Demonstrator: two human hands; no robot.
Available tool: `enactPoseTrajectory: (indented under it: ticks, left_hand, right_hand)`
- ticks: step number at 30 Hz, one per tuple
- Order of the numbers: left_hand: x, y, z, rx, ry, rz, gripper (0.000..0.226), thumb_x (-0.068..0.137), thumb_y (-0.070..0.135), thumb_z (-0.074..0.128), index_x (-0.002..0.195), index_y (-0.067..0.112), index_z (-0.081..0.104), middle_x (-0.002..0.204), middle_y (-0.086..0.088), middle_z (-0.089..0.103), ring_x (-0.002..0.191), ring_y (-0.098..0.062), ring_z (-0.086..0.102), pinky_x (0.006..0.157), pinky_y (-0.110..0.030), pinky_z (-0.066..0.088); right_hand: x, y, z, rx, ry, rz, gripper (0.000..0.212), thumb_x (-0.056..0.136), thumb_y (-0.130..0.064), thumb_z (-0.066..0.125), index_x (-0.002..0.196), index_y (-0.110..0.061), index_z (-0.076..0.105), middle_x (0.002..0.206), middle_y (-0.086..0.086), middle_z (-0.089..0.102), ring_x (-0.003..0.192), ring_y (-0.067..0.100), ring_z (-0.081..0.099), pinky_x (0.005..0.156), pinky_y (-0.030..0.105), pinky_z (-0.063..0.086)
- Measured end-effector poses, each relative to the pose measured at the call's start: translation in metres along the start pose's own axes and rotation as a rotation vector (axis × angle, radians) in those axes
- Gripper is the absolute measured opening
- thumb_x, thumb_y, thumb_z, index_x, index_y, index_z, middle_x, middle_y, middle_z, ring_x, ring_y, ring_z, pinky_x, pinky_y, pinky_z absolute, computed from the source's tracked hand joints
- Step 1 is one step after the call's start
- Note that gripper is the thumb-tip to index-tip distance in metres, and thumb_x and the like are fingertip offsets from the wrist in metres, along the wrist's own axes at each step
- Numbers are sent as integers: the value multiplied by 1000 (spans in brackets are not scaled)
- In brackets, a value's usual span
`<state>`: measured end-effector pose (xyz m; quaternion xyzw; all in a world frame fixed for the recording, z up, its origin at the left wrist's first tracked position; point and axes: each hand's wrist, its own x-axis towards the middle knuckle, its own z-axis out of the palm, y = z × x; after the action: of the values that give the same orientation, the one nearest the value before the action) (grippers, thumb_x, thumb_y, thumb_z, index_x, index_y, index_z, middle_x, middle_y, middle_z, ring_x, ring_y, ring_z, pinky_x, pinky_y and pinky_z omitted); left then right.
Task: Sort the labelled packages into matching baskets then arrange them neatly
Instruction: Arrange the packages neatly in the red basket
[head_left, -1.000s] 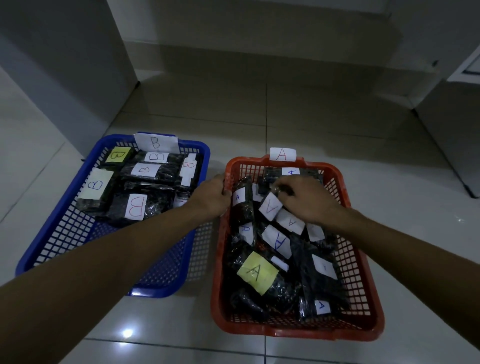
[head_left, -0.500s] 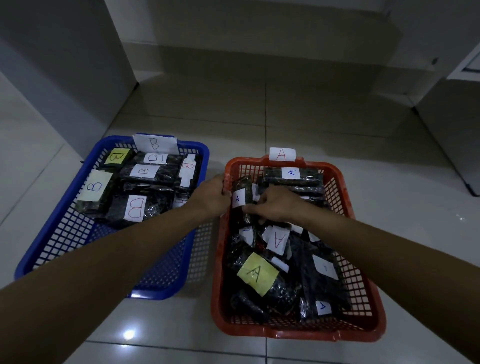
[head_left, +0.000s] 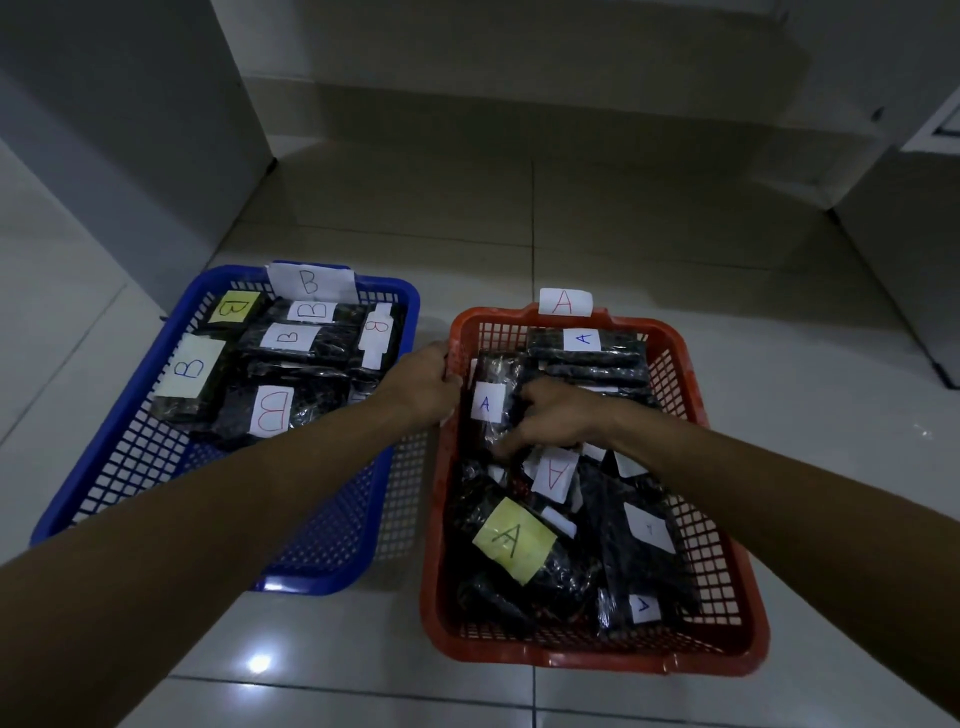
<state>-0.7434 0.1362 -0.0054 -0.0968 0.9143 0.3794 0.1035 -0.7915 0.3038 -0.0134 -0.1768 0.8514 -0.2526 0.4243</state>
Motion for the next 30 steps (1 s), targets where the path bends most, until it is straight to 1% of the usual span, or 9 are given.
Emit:
enactPoseTrajectory:
  ticks: [3, 7, 10, 13, 16, 20, 25, 28, 30]
  left_hand:
    - [-2, 3, -1, -10, -6, -10, 12, 96, 9, 48, 92, 20, 47, 72, 6, 49, 78, -18, 51, 71, -25, 40]
    - [-5, 5, -2, -31, -13, -6, 10, 96, 7, 47, 94, 18, 48, 88, -14, 60, 94, -33, 60, 72, -28, 41]
    - [-7, 4, -3, -40, -22, -13, 10, 95, 7, 48, 98, 17, 50, 97, -20, 63, 98, -35, 60, 74, -28, 42]
    - [-7, 5, -2, -49, -17, -9, 9, 95, 7, 47, 96, 16, 50, 102, -23, 63, 99, -37, 60, 73, -29, 41]
    - [-7, 5, -1, -51, -13, -6, 10, 96, 7, 47, 100, 14, 52, 107, -25, 62, 101, -39, 58, 72, -28, 40]
    - [-9, 6, -1, -43, 6, 0, 11, 96, 7, 46, 92, 17, 45, 102, -16, 59, 101, -37, 57, 66, -25, 36]
    - [-6, 4, 4, -20, -4, 4, 10, 96, 10, 47, 103, 9, 55, 100, -20, 64, 97, -35, 61, 73, -26, 42]
    - [-4, 3, 8, 7, -20, 2, 20, 96, 11, 48, 113, 7, 56, 94, -14, 62, 94, -31, 61, 73, -29, 45]
    - [-2, 3, 9, 25, -19, -2, 18, 95, 12, 49, 111, 8, 55, 96, -12, 63, 94, -29, 61, 76, -31, 48]
  right_hand:
    - [6, 3, -1, -308, -38, -3, 70, 70, -30, 87, 130, -18, 53, 124, -2, 61, 108, 18, 59, 93, 30, 50]
    - [12, 8, -5, -565, 63, -16, 62, 70, -45, 84, 122, -18, 63, 116, -3, 61, 100, 18, 59, 78, 29, 51]
    - [9, 14, -7, -657, 55, 14, 57, 70, -56, 79, 113, -21, 68, 114, -3, 61, 101, 18, 60, 81, 33, 55]
    - [6, 22, -8, -625, 72, 54, 46, 76, -55, 76, 105, -21, 69, 108, -3, 67, 96, 16, 62, 81, 32, 55]
    - [1, 25, -10, -523, 94, 53, 53, 75, -48, 79, 118, -25, 59, 116, -2, 66, 102, 18, 62, 91, 37, 53]
    - [2, 23, 0, -579, 159, 10, 70, 75, -57, 75, 132, -24, 50, 118, -3, 64, 111, 20, 58, 97, 35, 43]
    - [6, 24, 3, -618, 126, 106, 47, 81, -56, 70, 114, -23, 63, 104, -5, 60, 107, 19, 54, 95, 35, 38]
    - [2, 24, -2, -508, 119, 137, 28, 84, -49, 70, 83, -22, 60, 86, -4, 59, 90, 18, 57, 80, 31, 44]
    - [-3, 25, -8, -379, 168, 131, 27, 86, -44, 68, 82, -18, 61, 87, 0, 61, 87, 19, 60, 75, 31, 48]
